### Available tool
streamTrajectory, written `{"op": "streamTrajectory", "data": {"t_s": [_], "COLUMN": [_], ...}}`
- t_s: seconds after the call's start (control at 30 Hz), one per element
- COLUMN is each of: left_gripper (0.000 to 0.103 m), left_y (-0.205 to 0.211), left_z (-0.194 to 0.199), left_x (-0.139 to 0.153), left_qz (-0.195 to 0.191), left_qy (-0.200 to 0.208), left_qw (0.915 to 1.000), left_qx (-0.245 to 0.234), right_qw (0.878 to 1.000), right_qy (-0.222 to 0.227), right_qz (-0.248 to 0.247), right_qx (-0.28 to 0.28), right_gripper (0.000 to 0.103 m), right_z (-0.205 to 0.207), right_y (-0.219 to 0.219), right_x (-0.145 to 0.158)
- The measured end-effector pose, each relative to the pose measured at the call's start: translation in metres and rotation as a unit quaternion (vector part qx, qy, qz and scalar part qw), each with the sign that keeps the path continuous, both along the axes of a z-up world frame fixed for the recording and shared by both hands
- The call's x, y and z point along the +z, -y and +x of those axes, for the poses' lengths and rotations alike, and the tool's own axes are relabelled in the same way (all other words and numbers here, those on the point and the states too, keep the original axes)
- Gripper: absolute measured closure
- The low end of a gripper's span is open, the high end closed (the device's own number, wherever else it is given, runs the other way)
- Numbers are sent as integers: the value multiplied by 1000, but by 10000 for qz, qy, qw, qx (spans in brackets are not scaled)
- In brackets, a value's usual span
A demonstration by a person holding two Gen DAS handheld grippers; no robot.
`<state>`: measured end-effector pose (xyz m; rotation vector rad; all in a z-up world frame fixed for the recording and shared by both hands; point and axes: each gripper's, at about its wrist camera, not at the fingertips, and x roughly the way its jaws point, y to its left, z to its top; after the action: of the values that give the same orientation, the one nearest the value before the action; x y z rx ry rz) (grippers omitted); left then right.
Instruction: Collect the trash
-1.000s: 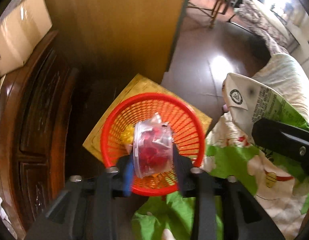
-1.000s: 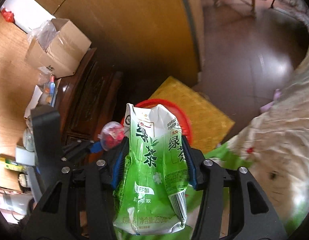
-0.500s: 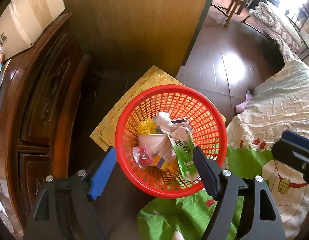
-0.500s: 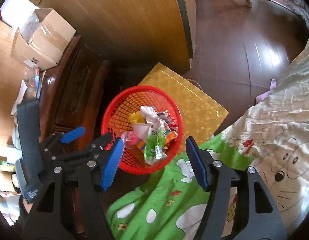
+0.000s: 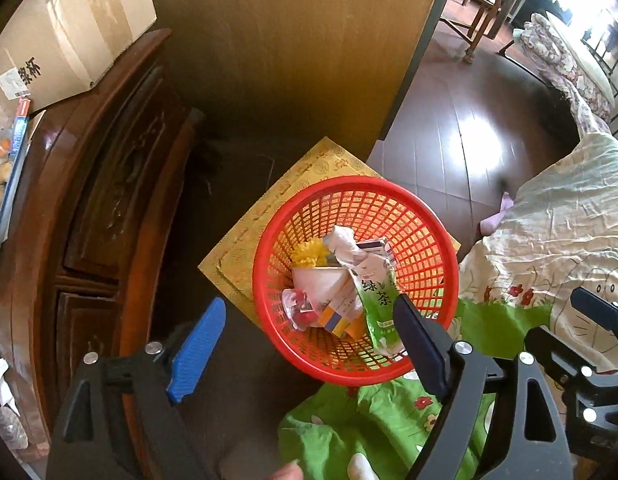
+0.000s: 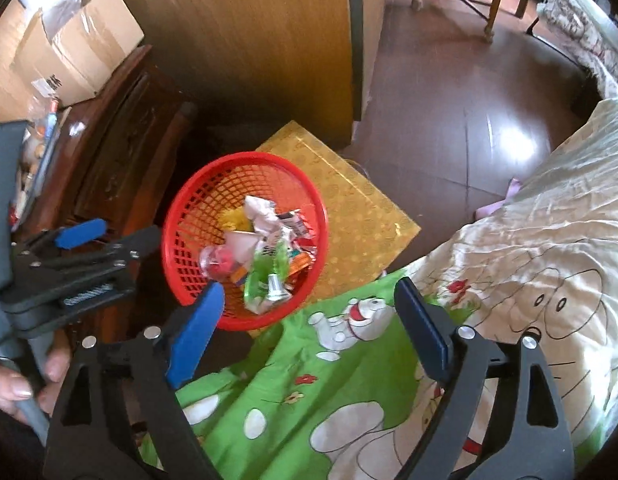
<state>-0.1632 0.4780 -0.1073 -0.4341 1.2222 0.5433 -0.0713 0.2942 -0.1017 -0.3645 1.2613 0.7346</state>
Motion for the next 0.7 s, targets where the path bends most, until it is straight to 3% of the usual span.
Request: {"op": "streamTrajectory", "data": {"t_s": [0.3,0.7], "left_gripper": [19,19], "left_y": [7,13], "left_z": [-4,-5], "left_x": [7,9], "left_qz": [201,180], "left_qy": [-66,-102], "left_qw": [9998,9998], "left_qx": [-21,-26], "right_qw": [9994,9989], "right_qy": [160,160], "right_qz": [-253,-350], "right_qx": [201,272], "right_gripper": [17,17], "right_z": [-7,-11], "right_y": [-3,-5], "right_x": [-4,-6]}}
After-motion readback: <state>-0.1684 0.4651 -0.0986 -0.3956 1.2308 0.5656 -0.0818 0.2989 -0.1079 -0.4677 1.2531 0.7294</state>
